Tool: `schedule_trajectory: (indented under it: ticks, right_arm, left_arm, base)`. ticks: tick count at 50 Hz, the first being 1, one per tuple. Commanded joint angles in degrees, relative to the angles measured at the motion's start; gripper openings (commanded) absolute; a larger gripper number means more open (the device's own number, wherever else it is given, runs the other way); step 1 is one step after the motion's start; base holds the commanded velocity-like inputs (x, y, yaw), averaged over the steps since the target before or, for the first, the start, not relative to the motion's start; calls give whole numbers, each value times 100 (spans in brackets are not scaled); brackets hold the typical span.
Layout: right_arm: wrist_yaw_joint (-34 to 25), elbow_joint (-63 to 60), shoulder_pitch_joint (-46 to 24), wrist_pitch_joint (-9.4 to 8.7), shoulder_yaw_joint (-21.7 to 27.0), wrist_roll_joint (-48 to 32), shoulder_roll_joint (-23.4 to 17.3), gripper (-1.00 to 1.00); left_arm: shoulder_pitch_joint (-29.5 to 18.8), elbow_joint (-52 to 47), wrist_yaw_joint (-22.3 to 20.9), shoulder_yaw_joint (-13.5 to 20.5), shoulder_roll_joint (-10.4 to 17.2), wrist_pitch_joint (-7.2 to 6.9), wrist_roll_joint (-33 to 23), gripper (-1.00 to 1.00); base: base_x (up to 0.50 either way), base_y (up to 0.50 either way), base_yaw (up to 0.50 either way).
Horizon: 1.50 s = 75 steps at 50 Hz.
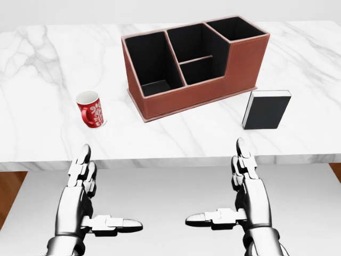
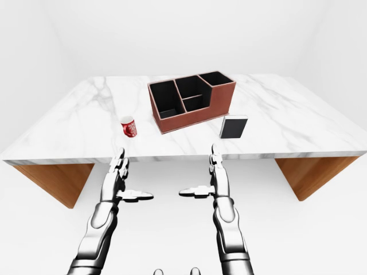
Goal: Pick up the book and place it in the back compartment of the caddy.
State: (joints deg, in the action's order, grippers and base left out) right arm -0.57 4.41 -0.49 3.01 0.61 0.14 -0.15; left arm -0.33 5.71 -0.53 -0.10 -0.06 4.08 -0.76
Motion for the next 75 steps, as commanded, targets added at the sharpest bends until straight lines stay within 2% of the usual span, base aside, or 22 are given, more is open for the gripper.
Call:
schedule_trajectory:
  ticks: [1, 11, 12, 14, 16, 20, 21, 22, 23, 25, 27, 32, 46, 63, 75]
  right_arm:
    - [-106, 999, -151, 199, 92, 127, -26, 100]
    - [-67, 431, -10, 199, 18, 53, -35, 100]
    - [-71, 353, 10, 159, 13, 45, -36, 100]
    - [-77, 130, 58, 16, 5, 25, -40, 100]
    - [-87, -97, 95, -150, 1, 9, -45, 100]
    - [-119, -468, 161, -404, 2, -8, -50, 100]
    - [-128, -603, 181, -507, 2, -9, -51, 100]
    - [-130, -654, 187, -545, 8, -12, -52, 100]
    - [-131, -658, 187, -547, 9, -13, -51, 100]
    - [-141, -741, 196, -615, 20, -15, -53, 100]
    - [-146, -730, 193, -614, 29, -26, -56, 100]
    - [-152, -982, 213, -801, 41, -49, -68, 100]
    - [-259, -2277, 262, -801, 180, -36, -119, 100]
    - [-340, -2881, 74, -801, 560, 101, -238, 100]
    - [-391, -3174, 65, -801, 623, 105, -265, 100]
  left_arm:
    - [-54, 1149, -78, -73, -20, 92, -152, 100]
    - [29, 383, -144, 1, 28, 92, 0, 100]
    - [28, 335, -152, 11, 34, 92, 13, 100]
    - [60, 81, -169, 33, 47, -15, 46, 100]
    - [100, -193, -182, 48, 60, -207, 66, 100]
    - [106, -523, -208, 107, 85, -468, 114, 100]
    - [113, -706, -214, 139, 101, -612, 139, 100]
    - [112, -791, -221, 162, 108, -683, 158, 100]
    - [112, -797, -222, 164, 108, -688, 159, 100]
    - [106, -980, -232, 207, 123, -840, 190, 100]
    - [102, -1068, -235, 230, 130, -907, 194, 100]
    - [120, -1370, -247, 265, 143, -908, 204, 100]
    - [48, -2036, -304, 485, 217, -908, 310, 100]
    - [62, -2481, -356, 543, 239, -908, 222, 100]
    - [56, -2695, -384, 605, 251, -908, 265, 100]
  base:
    - [0, 0, 0]
    - [0, 0, 0]
    - [0, 0, 0]
    - [0, 0, 0]
    - [0, 0, 0]
    - [0, 0, 0]
    - [0, 0, 0]
    - [0, 0, 0]
    - [0, 0, 0]
    - [0, 0, 0]
    - [0, 0, 0]
    - [0, 0, 0]
    - [0, 0, 0]
    - [0, 0, 0]
    - [0, 0, 0]
